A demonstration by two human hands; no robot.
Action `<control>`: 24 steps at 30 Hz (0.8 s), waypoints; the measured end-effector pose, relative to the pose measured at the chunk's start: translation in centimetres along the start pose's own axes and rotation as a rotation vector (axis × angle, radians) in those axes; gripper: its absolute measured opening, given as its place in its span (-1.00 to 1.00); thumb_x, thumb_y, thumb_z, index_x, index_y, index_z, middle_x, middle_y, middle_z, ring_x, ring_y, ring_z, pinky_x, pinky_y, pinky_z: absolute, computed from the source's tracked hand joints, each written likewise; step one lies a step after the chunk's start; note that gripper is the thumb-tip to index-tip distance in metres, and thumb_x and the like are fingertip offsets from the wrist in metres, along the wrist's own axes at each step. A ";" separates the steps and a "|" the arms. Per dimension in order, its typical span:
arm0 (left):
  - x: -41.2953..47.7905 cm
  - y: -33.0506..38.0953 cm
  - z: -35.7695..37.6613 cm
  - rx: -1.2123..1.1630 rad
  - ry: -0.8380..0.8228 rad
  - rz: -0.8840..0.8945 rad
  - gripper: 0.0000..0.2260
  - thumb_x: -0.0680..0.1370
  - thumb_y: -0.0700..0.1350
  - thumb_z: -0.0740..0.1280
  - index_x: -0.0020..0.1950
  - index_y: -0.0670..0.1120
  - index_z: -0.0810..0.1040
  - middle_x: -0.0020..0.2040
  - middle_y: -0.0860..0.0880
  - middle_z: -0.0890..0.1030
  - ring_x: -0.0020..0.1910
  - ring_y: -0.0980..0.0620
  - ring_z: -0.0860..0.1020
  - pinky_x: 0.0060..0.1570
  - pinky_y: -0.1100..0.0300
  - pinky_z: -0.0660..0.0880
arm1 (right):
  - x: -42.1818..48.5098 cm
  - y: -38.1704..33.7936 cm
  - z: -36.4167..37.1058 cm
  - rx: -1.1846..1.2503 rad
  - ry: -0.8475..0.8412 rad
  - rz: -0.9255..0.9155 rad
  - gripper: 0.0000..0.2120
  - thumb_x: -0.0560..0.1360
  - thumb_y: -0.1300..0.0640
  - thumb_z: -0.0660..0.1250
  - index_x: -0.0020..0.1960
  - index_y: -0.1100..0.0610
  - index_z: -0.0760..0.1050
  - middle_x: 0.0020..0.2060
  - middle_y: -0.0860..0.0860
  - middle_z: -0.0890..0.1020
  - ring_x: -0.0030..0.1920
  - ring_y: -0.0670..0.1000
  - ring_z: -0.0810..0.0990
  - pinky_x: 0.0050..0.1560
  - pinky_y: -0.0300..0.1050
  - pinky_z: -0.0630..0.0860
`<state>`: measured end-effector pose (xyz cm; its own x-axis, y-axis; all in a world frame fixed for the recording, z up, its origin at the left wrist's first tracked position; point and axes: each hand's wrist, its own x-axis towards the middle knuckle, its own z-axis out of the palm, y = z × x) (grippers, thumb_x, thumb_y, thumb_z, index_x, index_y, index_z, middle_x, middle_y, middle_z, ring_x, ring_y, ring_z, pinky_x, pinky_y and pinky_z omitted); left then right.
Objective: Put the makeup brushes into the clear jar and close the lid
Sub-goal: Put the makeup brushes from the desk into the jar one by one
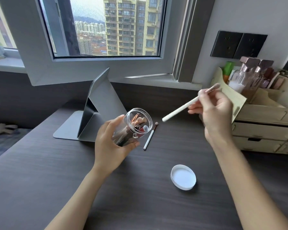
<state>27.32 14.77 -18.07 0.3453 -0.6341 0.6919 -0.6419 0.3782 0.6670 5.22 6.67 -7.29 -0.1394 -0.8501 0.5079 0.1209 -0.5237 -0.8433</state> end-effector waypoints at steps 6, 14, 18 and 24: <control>-0.2 0.3 0.1 0.012 -0.038 0.030 -0.33 0.18 0.02 0.56 0.26 0.06 0.43 0.09 0.07 0.51 0.09 -0.03 0.49 0.08 0.17 0.42 | -5.1 -3.0 2.2 0.065 -0.256 -0.221 -0.75 0.50 0.37 0.29 0.00 0.04 0.38 -0.21 0.15 0.64 -0.29 0.00 0.67 -0.23 -0.17 0.62; -0.2 0.4 -0.2 0.010 -0.066 0.039 -0.34 0.21 0.05 0.55 0.27 0.04 0.43 0.10 0.04 0.53 0.10 -0.06 0.50 0.10 0.03 0.48 | -7.2 0.0 5.1 -0.562 -0.381 -0.504 -0.81 0.54 0.23 0.26 0.07 0.18 0.63 -0.17 0.05 0.69 -0.10 0.05 0.59 -0.04 -0.09 0.53; -0.2 0.5 -0.2 0.043 -0.078 0.056 -0.33 0.21 0.05 0.55 0.28 0.01 0.44 0.10 0.08 0.51 0.10 -0.03 0.50 0.12 0.11 0.45 | -6.8 0.7 5.1 -0.631 -0.448 -0.546 -0.83 0.51 0.17 0.31 0.00 0.15 0.67 -0.17 0.04 0.65 -0.06 0.06 0.51 -0.06 -0.14 0.45; 0.2 0.9 -0.5 -0.110 0.027 -0.086 -0.35 0.18 -0.07 0.60 0.20 0.13 0.45 0.10 0.15 0.53 0.13 0.03 0.51 0.18 0.04 0.46 | -4.0 4.1 3.8 -0.587 -0.203 -0.131 -0.85 0.51 0.14 0.28 -0.11 0.10 0.63 -0.28 -0.04 0.64 -0.21 -0.01 0.59 -0.16 -0.16 0.47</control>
<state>27.11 15.33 -17.22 0.4151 -0.6494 0.6371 -0.5309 0.3958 0.7494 10.02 7.67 -12.08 0.0794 -0.8049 0.5881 -0.4517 -0.5549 -0.6986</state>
